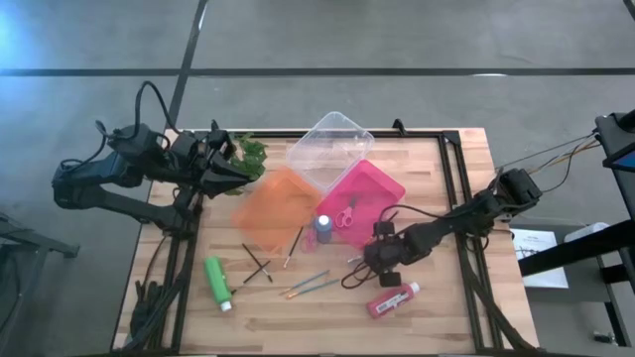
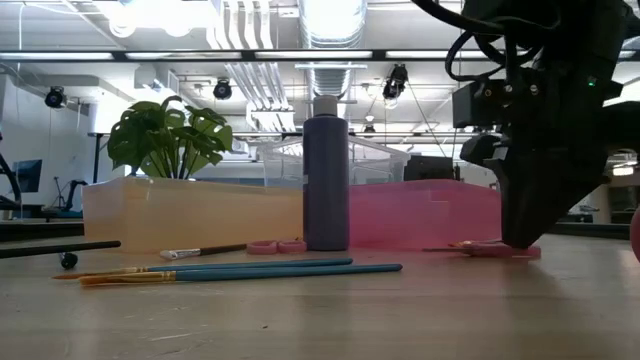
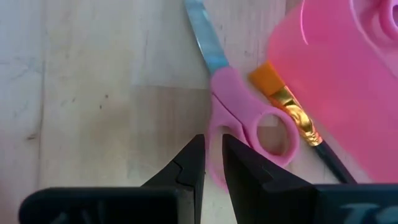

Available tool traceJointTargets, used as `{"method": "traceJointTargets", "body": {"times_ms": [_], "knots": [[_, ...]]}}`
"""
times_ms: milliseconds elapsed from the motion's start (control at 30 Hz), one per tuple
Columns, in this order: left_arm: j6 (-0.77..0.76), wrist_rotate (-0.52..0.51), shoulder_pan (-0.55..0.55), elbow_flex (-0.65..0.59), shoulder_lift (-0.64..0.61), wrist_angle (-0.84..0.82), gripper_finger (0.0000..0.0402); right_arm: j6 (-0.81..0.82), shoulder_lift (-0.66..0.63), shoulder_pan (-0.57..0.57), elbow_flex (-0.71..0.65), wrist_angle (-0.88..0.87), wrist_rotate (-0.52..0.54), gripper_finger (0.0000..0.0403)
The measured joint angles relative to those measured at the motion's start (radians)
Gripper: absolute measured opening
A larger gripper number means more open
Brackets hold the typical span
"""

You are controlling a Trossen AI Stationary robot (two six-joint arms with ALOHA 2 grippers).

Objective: Pick & Place Paint Supplies
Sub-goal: Put the right pink scissors into the pink bin

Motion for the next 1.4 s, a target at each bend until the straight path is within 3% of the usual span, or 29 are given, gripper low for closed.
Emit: {"method": "traceJointTargets", "body": {"times_ms": [467, 667, 967, 1300, 1400], "knots": [[-0.003, 0.0, 0.0, 0.0, 0.0, 0.0, 0.0058, -0.001, 0.041, -0.01, -0.008, 0.045, -0.066, 0.0049], [-0.002, 0.0, 0.0, 0.0, 0.0, 0.0, 0.0058, 0.02, 0.041, -0.011, -0.008, 0.044, -0.111, 0.0015], [0.0, 0.0, 0.0, 0.0, 0.0, 0.0, 0.0058, 0.04, 0.024, -0.002, 0.007, 0.011, -0.151, 0.0009], [0.0, 0.0, 0.0, 0.0, 0.0, 0.0, 0.0058, 0.03, 0.002, 0.119, 0.122, -0.051, -0.199, 0.0008], [0.0, 0.0, 0.0, 0.0, 0.0, 0.0, 0.0058, 0.048, -0.016, 0.162, 0.172, -0.103, -0.133, 0.0008]]}}
